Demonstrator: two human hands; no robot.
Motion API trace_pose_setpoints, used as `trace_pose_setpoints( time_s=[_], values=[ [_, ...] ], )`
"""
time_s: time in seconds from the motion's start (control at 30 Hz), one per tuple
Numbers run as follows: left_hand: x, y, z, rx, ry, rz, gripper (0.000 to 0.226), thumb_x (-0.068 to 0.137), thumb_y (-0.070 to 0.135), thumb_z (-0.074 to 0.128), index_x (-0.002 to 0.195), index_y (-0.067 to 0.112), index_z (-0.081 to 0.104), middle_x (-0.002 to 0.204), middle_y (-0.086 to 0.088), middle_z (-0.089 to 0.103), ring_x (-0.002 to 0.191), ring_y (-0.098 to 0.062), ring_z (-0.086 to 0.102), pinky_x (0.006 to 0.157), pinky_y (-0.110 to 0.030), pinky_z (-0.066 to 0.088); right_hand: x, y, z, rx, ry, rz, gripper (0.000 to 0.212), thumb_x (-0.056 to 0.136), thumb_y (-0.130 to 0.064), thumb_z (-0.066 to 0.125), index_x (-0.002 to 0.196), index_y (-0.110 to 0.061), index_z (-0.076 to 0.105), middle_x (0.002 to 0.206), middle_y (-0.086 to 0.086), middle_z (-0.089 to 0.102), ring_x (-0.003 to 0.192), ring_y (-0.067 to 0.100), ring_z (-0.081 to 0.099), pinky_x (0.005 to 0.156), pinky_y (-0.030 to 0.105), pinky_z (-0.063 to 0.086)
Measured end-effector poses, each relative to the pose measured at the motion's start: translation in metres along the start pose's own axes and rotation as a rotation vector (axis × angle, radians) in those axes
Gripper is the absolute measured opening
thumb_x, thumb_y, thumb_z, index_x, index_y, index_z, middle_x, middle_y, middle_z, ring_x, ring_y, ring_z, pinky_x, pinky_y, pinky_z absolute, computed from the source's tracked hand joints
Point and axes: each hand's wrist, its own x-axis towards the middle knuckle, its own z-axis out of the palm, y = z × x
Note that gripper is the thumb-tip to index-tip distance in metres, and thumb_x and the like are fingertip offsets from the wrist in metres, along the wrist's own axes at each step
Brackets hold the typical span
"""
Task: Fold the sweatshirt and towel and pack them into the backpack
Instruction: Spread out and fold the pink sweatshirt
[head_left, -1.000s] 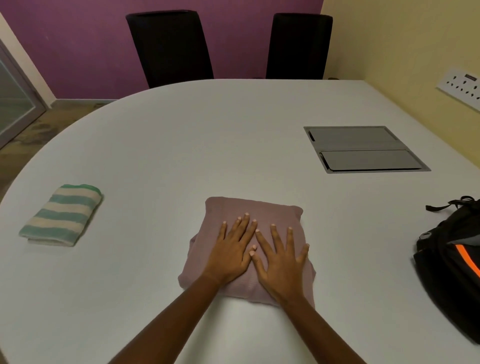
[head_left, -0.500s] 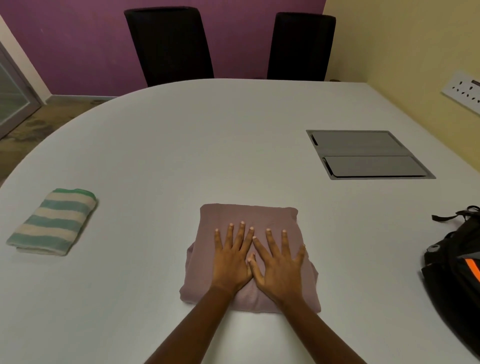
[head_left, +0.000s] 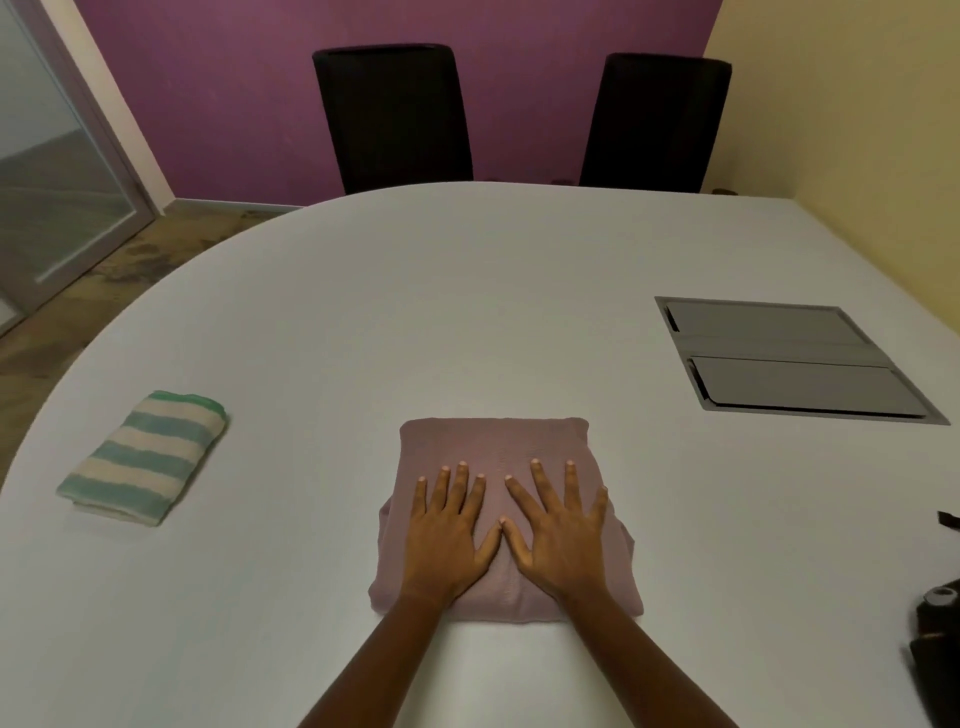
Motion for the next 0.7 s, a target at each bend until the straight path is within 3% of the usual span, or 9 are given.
trace_pose_setpoints(
  time_s=[0.23,0.33,0.47,0.53,0.6,0.7],
  values=[
    [-0.010,-0.034,0.005,-0.061,0.043,-0.053,0.070,0.089,0.064,0.012,0.136,0.019,0.037,0.142,-0.013,0.045,0.140,-0.023,0.020,0.111,-0.042,0.009,0.026,-0.013,-0.002,-0.010,-0.003,0.026,0.068,0.088,-0.060,0.004,0.125,-0.035,0.055,0.134,0.004,0.055,0.123,0.046,0.046,0.089,0.070,0.036],
    [-0.002,-0.041,0.003,-0.090,0.024,-0.095,0.070,0.089,0.063,0.010,0.136,0.018,0.038,0.139,-0.012,0.049,0.133,-0.025,0.029,0.105,-0.045,0.020,0.033,-0.021,-0.004,-0.010,-0.014,0.043,0.060,0.087,-0.058,0.016,0.126,-0.034,0.055,0.135,0.004,0.054,0.123,0.047,0.044,0.090,0.070,0.035],
    [0.012,-0.047,0.000,-0.109,0.059,-0.137,0.070,0.091,0.062,0.007,0.135,0.016,0.037,0.137,-0.012,0.052,0.129,-0.025,0.037,0.104,-0.043,0.023,0.039,-0.025,-0.004,-0.004,-0.003,0.097,0.068,0.088,-0.058,0.006,0.126,-0.033,0.056,0.133,0.005,0.055,0.122,0.047,0.045,0.090,0.070,0.035],
    [0.019,-0.048,0.000,-0.097,0.071,-0.163,0.070,0.091,0.062,0.007,0.134,0.017,0.039,0.136,-0.012,0.053,0.126,-0.030,0.048,0.104,-0.047,0.032,0.041,-0.028,-0.004,-0.009,0.000,0.108,0.064,0.087,-0.058,0.013,0.126,-0.032,0.056,0.133,0.005,0.055,0.122,0.047,0.045,0.090,0.069,0.035],
    [0.026,-0.049,-0.001,-0.092,0.047,-0.221,0.070,0.087,0.065,0.016,0.132,0.020,0.046,0.135,-0.012,0.054,0.119,-0.036,0.055,0.093,-0.056,0.043,0.043,-0.030,-0.004,-0.022,0.011,0.109,0.060,0.083,-0.059,0.023,0.126,-0.032,0.056,0.133,0.005,0.055,0.122,0.047,0.046,0.090,0.068,0.036],
    [0.033,-0.052,-0.001,-0.132,0.001,-0.287,0.073,0.079,0.070,0.026,0.128,0.025,0.055,0.132,-0.014,0.056,0.111,-0.041,0.059,0.081,-0.061,0.047,0.043,-0.032,-0.003,-0.033,0.031,0.104,0.060,0.077,-0.059,0.031,0.125,-0.032,0.057,0.132,0.005,0.057,0.121,0.047,0.047,0.088,0.067,0.038]
  ],
)
